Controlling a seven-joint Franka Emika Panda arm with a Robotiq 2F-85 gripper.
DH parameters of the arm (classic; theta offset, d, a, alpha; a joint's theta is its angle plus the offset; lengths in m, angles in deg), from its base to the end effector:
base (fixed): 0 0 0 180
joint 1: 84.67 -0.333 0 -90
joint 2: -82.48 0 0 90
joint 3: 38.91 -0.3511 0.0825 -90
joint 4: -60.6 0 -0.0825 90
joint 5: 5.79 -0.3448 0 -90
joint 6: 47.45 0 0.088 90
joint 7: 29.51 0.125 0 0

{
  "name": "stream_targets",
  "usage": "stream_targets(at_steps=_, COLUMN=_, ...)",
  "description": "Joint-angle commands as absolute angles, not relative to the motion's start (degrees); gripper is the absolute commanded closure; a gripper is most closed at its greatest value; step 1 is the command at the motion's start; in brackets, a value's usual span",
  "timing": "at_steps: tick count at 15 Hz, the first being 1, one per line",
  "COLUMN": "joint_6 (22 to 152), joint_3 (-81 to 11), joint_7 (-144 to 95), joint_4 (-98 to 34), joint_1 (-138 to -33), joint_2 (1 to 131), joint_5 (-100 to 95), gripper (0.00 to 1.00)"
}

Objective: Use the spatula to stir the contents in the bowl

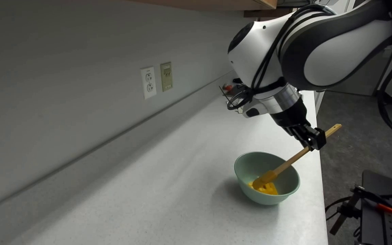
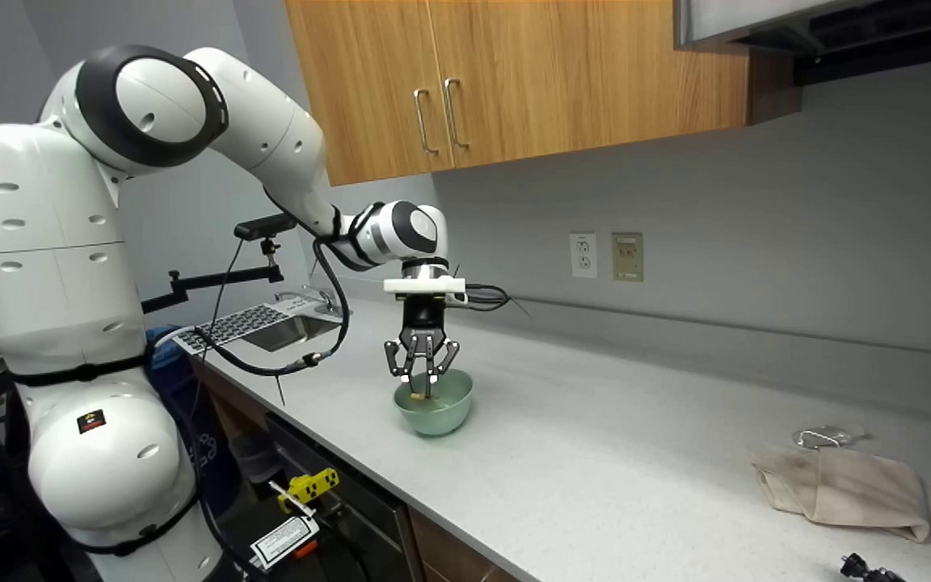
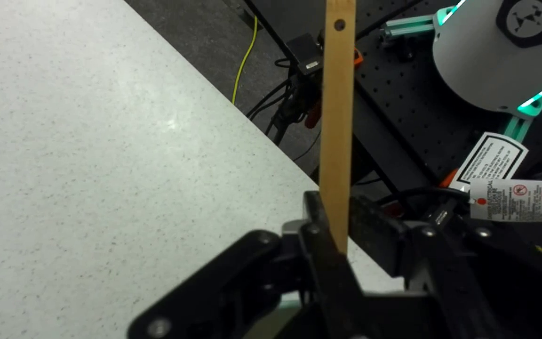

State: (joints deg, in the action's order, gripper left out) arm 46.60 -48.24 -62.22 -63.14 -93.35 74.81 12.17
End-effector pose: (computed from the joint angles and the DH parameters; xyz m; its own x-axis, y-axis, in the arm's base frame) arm 0.4297 0.1001 0.3553 0.3626 0.6912 -0.6251 0.8128 -0.5627 -0.1507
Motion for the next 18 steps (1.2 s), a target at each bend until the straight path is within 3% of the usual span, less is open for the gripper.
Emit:
stream_targets(at_steps=1, joint_6=43.5, joint_3=-48.6, joint_7=-64.6, joint_4=-63.5, joint_1=-92.9, joint_2=75.4, joint_5=11.5, gripper=0.94)
stream_targets(at_steps=18, joint_6=49.6, joint_3=-48.2, joint_7=-59.7, joint_4=-62.4, joint_1=-93.3, joint_2=72.3, joint_5=19.4, gripper=0.94)
